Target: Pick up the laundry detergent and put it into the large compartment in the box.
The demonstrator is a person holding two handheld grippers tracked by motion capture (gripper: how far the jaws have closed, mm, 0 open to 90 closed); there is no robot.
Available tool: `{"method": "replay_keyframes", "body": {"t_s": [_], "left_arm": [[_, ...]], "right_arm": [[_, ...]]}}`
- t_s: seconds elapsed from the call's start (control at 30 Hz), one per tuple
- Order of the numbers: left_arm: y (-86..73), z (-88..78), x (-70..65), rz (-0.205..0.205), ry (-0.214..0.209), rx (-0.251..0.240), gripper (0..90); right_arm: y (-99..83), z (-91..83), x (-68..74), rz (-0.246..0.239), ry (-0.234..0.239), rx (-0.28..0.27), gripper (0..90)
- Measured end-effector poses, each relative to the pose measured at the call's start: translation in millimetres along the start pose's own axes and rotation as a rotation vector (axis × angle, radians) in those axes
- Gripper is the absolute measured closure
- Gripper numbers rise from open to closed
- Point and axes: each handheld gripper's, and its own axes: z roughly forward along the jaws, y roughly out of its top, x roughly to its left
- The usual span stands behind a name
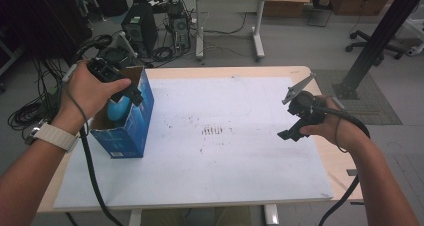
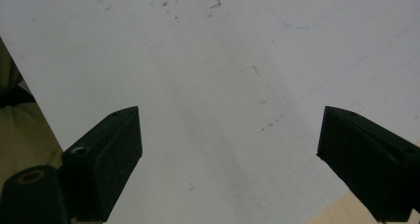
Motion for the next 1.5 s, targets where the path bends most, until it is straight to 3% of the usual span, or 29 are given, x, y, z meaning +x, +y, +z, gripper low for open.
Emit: {"method": "replay_keyframes", "body": {"t_s": [0.4,0.67,1.03,1.07,1.5], "left_arm": [[4.4,-3.8,-22.7,0.13,-0.041,-0.019,10.2],[4.5,-7.7,-36.2,0.176,-0.058,-0.034,10.2],[5.9,-7.0,-51.5,0.228,-0.088,-0.017,10.5],[6.6,-7.2,-52.5,0.253,-0.089,-0.003,10.5],[11.9,-0.5,-70.1,0.364,-0.122,0.011,10.1]], "right_arm": [[1.4,-0.3,0.7,0.001,0.0,0.002,10.2],[2.2,0.8,1.0,-0.001,0.003,0.001,10.2],[3.3,1.9,1.2,-0.004,0.007,0.004,10.2],[3.4,2.3,1.0,-0.005,0.008,0.001,10.2],[3.9,4.0,-0.9,-0.004,0.011,0.005,10.2]]}}
